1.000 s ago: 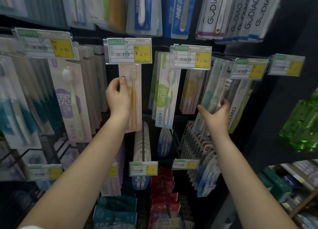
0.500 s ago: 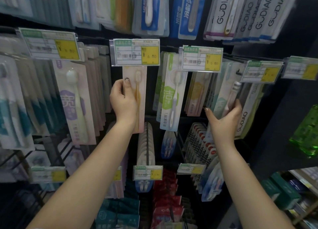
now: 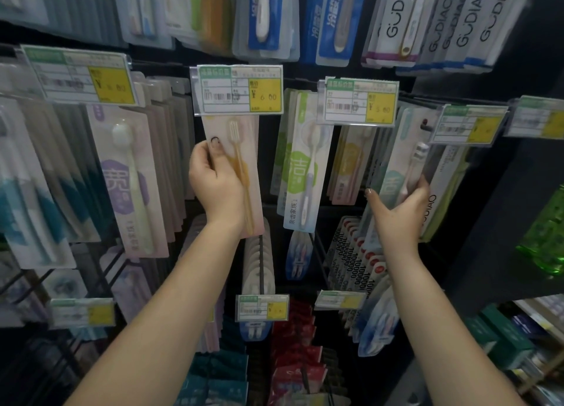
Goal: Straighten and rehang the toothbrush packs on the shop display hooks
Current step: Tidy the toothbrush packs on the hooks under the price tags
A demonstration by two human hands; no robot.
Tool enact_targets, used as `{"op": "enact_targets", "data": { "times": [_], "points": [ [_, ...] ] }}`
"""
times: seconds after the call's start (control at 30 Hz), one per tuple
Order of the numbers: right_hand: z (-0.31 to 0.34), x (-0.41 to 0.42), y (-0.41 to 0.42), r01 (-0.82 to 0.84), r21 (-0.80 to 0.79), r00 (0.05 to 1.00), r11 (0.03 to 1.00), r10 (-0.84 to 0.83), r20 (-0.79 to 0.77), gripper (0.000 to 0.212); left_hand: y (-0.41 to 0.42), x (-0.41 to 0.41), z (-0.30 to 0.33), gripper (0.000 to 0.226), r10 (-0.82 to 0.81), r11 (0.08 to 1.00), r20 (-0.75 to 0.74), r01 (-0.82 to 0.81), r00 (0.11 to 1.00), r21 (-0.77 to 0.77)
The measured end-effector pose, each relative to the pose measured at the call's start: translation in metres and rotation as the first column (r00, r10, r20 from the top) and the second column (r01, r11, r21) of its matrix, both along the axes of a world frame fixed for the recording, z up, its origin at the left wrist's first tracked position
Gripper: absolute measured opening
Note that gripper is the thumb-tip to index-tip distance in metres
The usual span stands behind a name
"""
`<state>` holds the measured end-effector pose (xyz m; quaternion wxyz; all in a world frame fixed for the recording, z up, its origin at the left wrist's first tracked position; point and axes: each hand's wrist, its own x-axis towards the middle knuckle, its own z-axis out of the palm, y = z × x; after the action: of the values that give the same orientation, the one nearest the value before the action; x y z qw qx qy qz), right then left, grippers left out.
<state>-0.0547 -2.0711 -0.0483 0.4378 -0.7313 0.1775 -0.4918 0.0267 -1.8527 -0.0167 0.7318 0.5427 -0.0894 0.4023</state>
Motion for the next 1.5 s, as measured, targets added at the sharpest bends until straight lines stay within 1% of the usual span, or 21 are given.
{"op": "enact_targets", "data": {
  "times": [0.23, 0.37, 0.53, 0.7, 0.77, 0.9, 1.03, 1.2, 1.37, 1.5],
  "points": [
    [0.002, 0.002, -0.002, -0.029, 0.019, 1.0, 0.999, 0.029, 0.002, 0.086, 0.007, 0.003, 0.002, 0.021, -0.013, 0.999, -0.023, 0.012, 1.0, -0.034],
    [0.003, 0.002, -0.002, -0.032, 0.021, 0.999, 0.999, 0.032, 0.01, 0.084, 0.009, 0.0, -0.007, 0.023, 0.033, 0.999, 0.006, -0.033, 0.999, -0.01],
    [0.003, 0.002, -0.001, -0.022, 0.007, 1.0, 1.0, 0.022, 0.009, 0.081, 0.014, -0.004, -0.007, 0.028, 0.043, 0.998, 0.0, -0.043, 0.999, -0.034],
    [0.001, -0.003, -0.001, 0.047, -0.042, 0.999, 0.998, -0.047, 0.006, 0.075, 0.016, -0.011, -0.011, 0.028, 0.061, 0.997, -0.001, -0.061, 0.998, -0.039],
    [0.001, -0.004, -0.002, 0.06, -0.056, 0.998, 0.997, -0.06, 0.005, 0.078, 0.016, -0.012, -0.021, 0.026, 0.047, 0.999, -0.016, -0.047, 0.999, -0.027],
    [0.0, -0.008, -0.001, 0.091, -0.069, 0.996, 0.993, -0.09, 0.019, 0.087, 0.01, -0.016, -0.042, 0.02, 0.021, 0.999, -0.03, -0.02, 0.999, 0.03],
    [-0.001, -0.014, 0.001, 0.108, -0.099, 0.992, 0.989, -0.101, 0.072, 0.084, 0.003, -0.023, -0.053, 0.013, -0.007, 0.989, -0.019, 0.01, 1.0, 0.147],
    [-0.002, -0.016, 0.001, 0.136, -0.146, 0.989, 0.98, -0.126, 0.075, 0.076, -0.007, -0.03, -0.059, 0.011, -0.028, 0.969, 0.031, 0.02, 0.999, 0.248],
    [-0.001, -0.017, -0.002, 0.136, -0.18, 0.99, 0.974, -0.127, 0.06, 0.077, -0.017, -0.038, -0.055, 0.009, -0.05, 0.94, 0.132, 0.002, 0.99, 0.342],
    [-0.005, -0.019, 0.0, 0.138, -0.202, 0.99, 0.97, -0.127, 0.065, 0.078, -0.023, -0.041, -0.049, 0.017, -0.058, 0.93, 0.165, -0.008, 0.985, 0.368]
  ]
}}
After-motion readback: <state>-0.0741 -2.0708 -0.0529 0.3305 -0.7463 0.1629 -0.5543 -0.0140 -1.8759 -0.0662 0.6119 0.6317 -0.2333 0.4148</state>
